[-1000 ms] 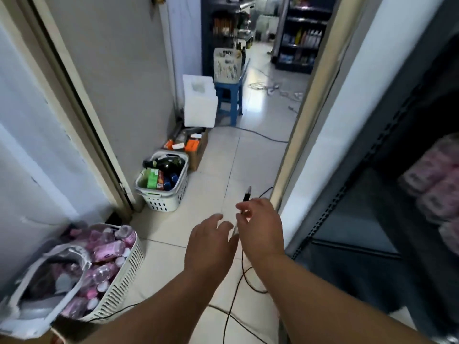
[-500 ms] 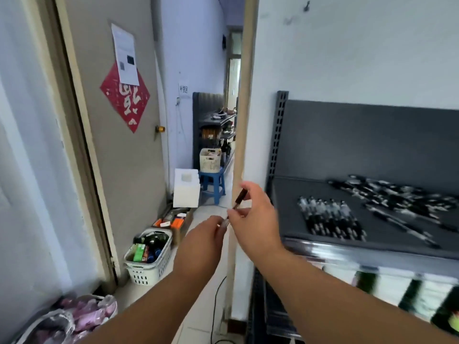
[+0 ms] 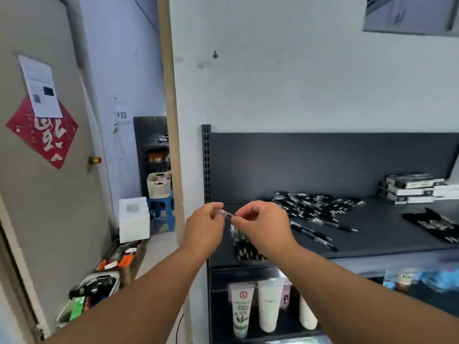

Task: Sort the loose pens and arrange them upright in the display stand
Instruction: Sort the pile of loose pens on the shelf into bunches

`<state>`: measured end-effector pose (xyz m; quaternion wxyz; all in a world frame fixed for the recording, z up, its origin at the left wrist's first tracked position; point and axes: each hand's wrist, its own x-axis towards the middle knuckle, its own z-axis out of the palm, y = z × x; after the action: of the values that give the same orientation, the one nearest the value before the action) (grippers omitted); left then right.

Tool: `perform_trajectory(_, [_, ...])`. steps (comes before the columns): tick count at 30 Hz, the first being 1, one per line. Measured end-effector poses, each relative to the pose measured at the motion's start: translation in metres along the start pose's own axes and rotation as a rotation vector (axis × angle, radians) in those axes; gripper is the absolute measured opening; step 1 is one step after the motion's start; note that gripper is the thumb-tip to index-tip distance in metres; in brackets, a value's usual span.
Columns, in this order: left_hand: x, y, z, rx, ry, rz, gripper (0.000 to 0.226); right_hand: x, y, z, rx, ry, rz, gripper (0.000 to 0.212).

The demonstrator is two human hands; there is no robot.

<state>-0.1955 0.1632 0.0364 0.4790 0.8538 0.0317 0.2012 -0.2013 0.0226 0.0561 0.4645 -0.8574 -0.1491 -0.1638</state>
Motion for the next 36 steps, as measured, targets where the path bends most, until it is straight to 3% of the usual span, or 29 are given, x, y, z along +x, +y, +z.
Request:
perform_trajectory(6, [0.041, -0.003, 0.028, -0.393, -0.202, -0.165, 0.044, 0.031, 0.025, 0.005, -0.096, -0.089, 0.043, 0.019])
perform_trajectory(9, [0.056, -0.019, 0.037, -0.241, -0.206, -0.176, 0.053, 0.044, 0.042, 0.003, -0.191, -0.064, 0.046, 0.004])
perform_trajectory(12, [0.060, -0.025, 0.045, -0.030, -0.246, -0.171, 0.059, 0.055, 0.061, -0.004, -0.273, -0.046, 0.085, 0.011])
perform_trajectory(15, [0.060, -0.022, 0.055, 0.088, -0.293, -0.129, 0.052, 0.062, 0.075, -0.009, -0.363, -0.105, 0.112, 0.013])
perform_trajectory(19, [0.061, -0.013, 0.071, 0.233, -0.239, -0.096, 0.047, 0.069, 0.093, -0.016, -0.382, -0.190, 0.092, 0.016])
perform_trajectory(23, [0.055, -0.012, 0.081, 0.377, -0.168, -0.090, 0.060, 0.073, 0.111, -0.025, -0.388, -0.275, 0.077, 0.022])
perform_trajectory(29, [0.035, -0.025, 0.087, 0.435, -0.205, -0.192, 0.053, 0.067, 0.129, -0.028, -0.419, -0.410, -0.006, 0.033])
perform_trajectory(36, [0.029, -0.006, 0.100, 0.476, -0.171, -0.207, 0.054, 0.069, 0.147, -0.057, -0.325, -0.350, -0.039, 0.029])
